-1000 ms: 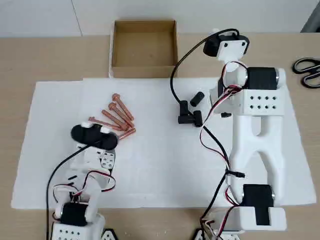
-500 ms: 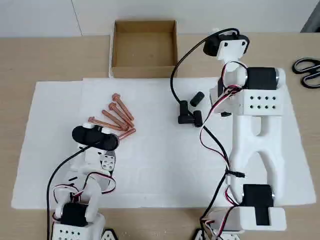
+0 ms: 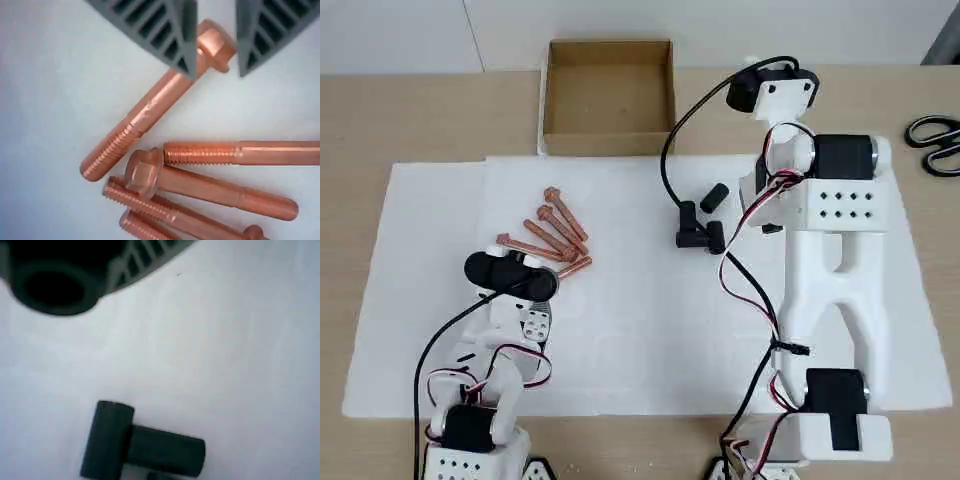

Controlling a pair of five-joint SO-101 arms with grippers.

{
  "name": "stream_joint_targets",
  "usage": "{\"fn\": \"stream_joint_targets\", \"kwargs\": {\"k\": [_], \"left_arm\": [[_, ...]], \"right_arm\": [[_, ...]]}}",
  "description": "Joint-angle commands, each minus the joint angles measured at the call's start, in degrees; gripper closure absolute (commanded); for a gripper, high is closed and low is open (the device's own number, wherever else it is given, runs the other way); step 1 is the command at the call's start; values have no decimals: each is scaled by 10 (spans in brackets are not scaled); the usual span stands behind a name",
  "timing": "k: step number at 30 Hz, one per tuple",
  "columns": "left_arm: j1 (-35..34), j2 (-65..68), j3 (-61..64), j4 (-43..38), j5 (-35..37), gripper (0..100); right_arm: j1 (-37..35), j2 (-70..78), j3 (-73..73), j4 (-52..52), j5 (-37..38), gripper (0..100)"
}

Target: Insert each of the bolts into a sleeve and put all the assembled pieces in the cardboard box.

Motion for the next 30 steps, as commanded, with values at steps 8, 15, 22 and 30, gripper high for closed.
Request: {"fn": "stream_joint_targets", "kwargs": {"k": [8, 15, 22, 30], "left_arm": [[2, -7, -5, 2, -3, 953], [2, -7, -5, 2, -3, 953], [3, -7, -5, 2, -3, 953], [4, -7, -5, 1, -3, 953]], "right_arm": [[-2, -28, -4, -6, 0, 994], [-1, -27, -3, -11, 0, 994], [0, -27, -3, -15, 3, 994], [1, -27, -3, -15, 3, 994]]}}
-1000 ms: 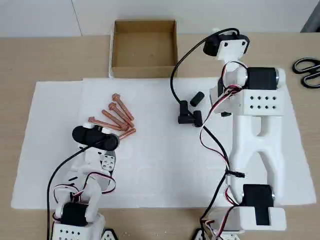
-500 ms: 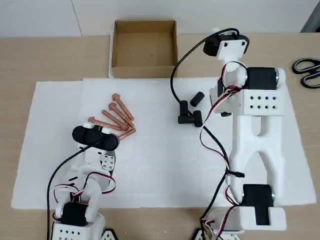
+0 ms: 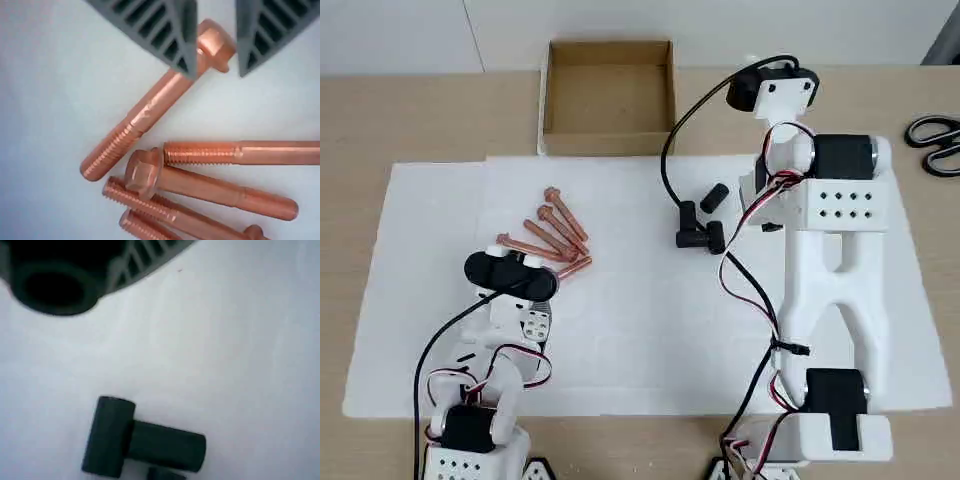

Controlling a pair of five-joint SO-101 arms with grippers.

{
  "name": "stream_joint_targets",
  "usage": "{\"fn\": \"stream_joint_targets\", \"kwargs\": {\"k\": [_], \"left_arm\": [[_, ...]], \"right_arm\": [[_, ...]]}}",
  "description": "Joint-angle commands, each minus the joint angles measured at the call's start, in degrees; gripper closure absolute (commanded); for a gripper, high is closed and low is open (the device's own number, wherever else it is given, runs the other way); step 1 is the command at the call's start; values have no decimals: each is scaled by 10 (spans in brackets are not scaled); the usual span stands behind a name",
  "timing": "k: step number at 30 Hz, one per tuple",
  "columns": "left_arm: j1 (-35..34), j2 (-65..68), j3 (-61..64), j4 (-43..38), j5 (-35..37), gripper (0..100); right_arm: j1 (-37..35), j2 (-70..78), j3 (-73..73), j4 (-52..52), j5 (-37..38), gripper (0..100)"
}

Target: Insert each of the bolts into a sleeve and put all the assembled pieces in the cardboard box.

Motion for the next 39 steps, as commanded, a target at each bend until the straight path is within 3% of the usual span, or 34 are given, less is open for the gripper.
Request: {"fn": "stream_joint_targets", "kwargs": {"k": [1, 5, 13, 18, 22, 29, 32, 35, 39], "left_arm": [[4, -7, -5, -4, -3, 953], [-44, -6, -6, -23, -1, 953], [-183, 25, -151, -5, -31, 953], [-192, 207, -276, 15, -55, 953], [-185, 412, -444, 67, -47, 953], [-133, 780, -795, 242, 110, 957], [-102, 901, -903, 283, 134, 957], [-76, 975, -985, 303, 164, 955], [-44, 1033, -1019, 327, 292, 953]], "right_arm": [[1, -27, -3, -9, 4, 994], [1, -27, -3, -14, 4, 994], [0, 0, -3, -22, 1, 994], [-2, 30, -4, -22, 0, 994], [-2, 32, -4, -22, 0, 994], [-2, 31, -4, -22, 0, 994], [-2, 31, -4, -22, 0, 994], [-1, 31, -4, -21, -1, 994], [0, 31, -4, -20, -1, 994]]}}
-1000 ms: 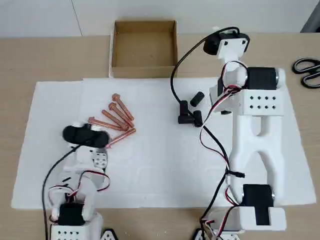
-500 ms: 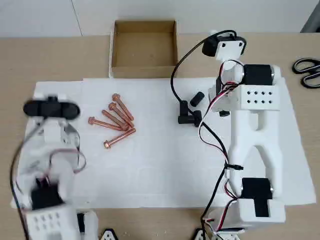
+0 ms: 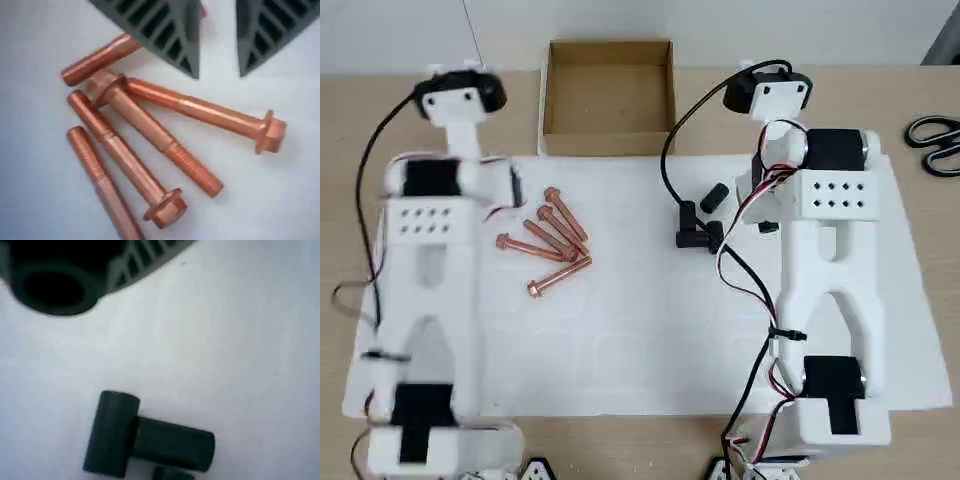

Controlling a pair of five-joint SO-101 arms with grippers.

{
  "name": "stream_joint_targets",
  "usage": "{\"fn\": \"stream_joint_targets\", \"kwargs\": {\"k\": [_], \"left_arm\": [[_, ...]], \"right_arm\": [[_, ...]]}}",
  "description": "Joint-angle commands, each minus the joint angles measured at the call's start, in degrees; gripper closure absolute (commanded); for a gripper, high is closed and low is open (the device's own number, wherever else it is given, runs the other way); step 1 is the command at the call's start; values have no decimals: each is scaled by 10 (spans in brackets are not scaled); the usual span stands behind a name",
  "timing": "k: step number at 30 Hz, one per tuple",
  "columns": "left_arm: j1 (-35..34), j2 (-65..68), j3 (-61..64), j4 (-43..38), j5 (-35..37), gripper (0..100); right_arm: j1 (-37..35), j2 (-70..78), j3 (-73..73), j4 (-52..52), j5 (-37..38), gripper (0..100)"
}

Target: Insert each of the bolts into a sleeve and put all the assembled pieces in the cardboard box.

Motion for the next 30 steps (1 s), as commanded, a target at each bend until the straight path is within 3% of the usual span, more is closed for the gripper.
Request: {"fn": "stream_joint_targets", "kwargs": {"k": [1, 6, 13, 30], "left_arm": [[28, 40, -46, -8, 100, 956], [42, 93, -45, -54, 194, 957], [-16, 162, -46, -28, 302, 957], [-33, 234, -47, -21, 348, 953]], "right_arm": [[0, -4, -4, -6, -1, 994], [0, -4, -4, -5, -1, 994], [0, -2, -4, -4, -1, 994], [-2, 0, -4, -7, -1, 994]]}}
